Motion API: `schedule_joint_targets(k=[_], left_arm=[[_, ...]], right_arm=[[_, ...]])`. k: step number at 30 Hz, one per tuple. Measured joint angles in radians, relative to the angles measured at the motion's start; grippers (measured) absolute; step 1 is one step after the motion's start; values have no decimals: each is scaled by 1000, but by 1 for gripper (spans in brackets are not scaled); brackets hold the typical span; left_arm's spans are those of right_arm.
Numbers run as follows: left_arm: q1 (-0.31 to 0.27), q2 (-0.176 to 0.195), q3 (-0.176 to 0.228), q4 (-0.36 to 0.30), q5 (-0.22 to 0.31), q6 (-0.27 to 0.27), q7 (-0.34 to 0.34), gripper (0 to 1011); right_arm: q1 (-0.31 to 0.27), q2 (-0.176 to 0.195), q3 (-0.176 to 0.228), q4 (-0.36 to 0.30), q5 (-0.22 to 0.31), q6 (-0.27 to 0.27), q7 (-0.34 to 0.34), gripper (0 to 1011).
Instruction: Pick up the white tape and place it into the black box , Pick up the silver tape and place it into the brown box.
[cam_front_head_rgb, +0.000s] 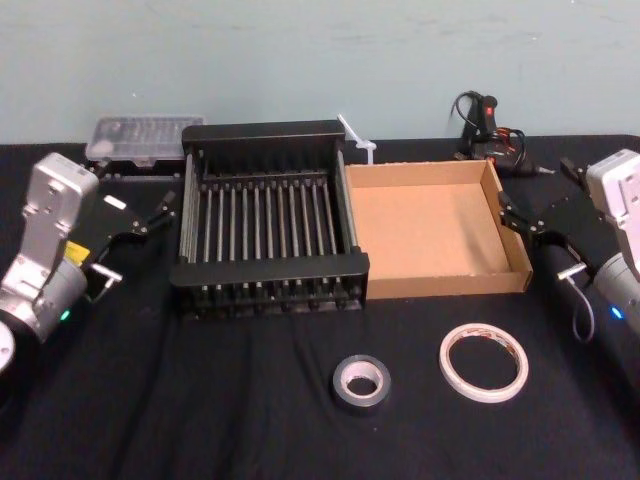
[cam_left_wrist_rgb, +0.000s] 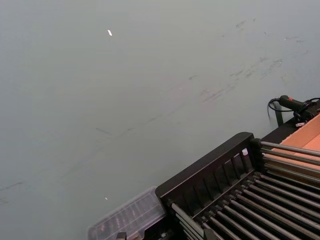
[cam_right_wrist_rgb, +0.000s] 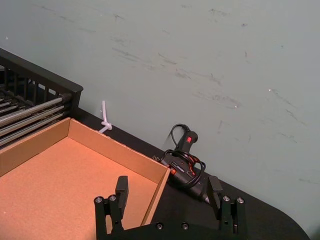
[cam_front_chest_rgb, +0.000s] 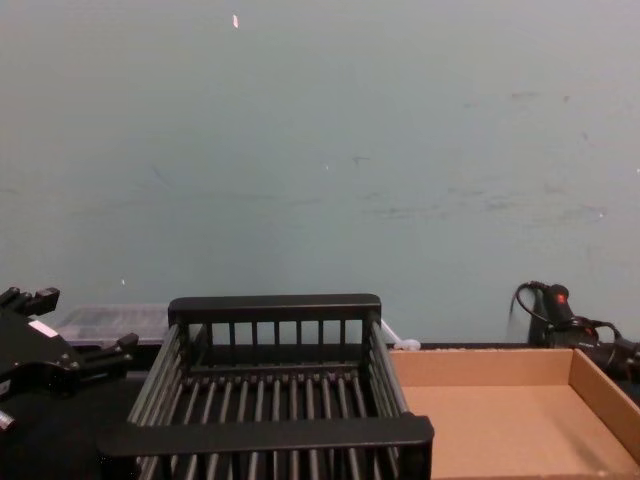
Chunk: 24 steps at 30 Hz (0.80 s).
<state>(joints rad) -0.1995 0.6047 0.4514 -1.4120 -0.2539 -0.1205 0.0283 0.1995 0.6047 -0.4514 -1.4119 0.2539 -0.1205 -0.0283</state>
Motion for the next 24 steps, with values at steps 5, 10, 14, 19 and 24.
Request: schedule_joint_targets(k=[5,10,14,19,24], left_arm=[[0,0,0,0,0,0,0,1001],[0,0,0,0,0,0,0,1001],[0,0,0,0,0,0,0,1002],[0,0,0,0,0,0,0,1001],[0,0,0,0,0,0,0,1001]], right_arm=[[-11,1,16,-10,0,4,11,1002],[-37,12,42,-46,13,17,29,1002],[-68,31,67,-95,29,41,40,1002],[-123,65,101,-174,50,77,51,1002],[-191,102,140,-256,78,113,63,1002]])
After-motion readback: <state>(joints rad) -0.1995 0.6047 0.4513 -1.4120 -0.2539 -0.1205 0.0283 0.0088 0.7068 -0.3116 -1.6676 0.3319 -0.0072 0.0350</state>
